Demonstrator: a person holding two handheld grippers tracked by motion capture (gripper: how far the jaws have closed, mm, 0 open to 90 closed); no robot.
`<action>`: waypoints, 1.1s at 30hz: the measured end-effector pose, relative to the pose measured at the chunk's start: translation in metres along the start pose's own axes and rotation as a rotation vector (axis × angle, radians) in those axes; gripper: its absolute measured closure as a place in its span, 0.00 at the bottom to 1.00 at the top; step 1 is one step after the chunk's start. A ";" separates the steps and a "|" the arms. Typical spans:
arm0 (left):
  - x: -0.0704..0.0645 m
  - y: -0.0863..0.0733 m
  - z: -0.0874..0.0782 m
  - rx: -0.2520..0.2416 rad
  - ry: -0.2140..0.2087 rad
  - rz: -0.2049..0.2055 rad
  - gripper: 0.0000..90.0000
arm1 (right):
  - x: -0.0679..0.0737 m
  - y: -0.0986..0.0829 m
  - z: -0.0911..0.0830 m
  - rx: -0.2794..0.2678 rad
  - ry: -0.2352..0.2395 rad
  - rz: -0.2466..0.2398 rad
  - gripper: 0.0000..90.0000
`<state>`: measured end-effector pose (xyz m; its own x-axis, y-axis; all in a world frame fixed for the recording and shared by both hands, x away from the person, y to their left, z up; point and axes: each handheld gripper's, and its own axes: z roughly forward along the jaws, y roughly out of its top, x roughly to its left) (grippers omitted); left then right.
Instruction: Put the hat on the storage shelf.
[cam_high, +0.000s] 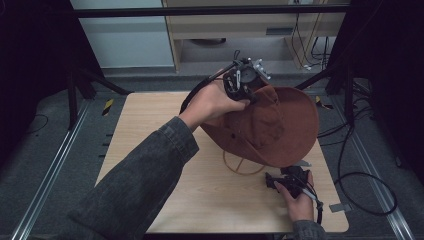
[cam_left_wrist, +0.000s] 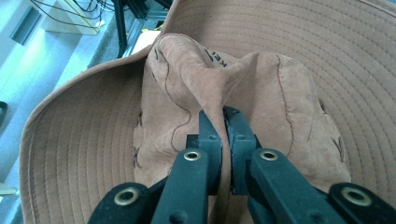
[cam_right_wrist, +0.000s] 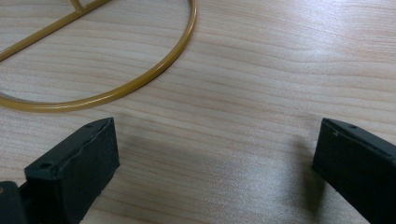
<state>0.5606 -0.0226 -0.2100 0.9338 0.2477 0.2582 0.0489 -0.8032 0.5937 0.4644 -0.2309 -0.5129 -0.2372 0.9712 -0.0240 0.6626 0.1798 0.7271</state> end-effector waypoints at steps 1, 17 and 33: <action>0.000 0.000 0.000 0.002 0.001 0.000 0.96 | 0.000 0.000 0.000 0.000 0.001 0.000 0.01; -0.002 0.001 0.007 -0.001 0.009 -0.006 0.93 | 0.000 0.000 0.000 -0.002 -0.001 0.003 0.01; -0.002 -0.005 0.002 -0.047 0.069 -0.030 0.68 | 0.000 0.000 0.000 -0.002 -0.002 0.003 0.01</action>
<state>0.5589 -0.0199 -0.2147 0.9055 0.3094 0.2906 0.0584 -0.7688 0.6368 0.4644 -0.2305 -0.5130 -0.2336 0.9720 -0.0235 0.6617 0.1766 0.7287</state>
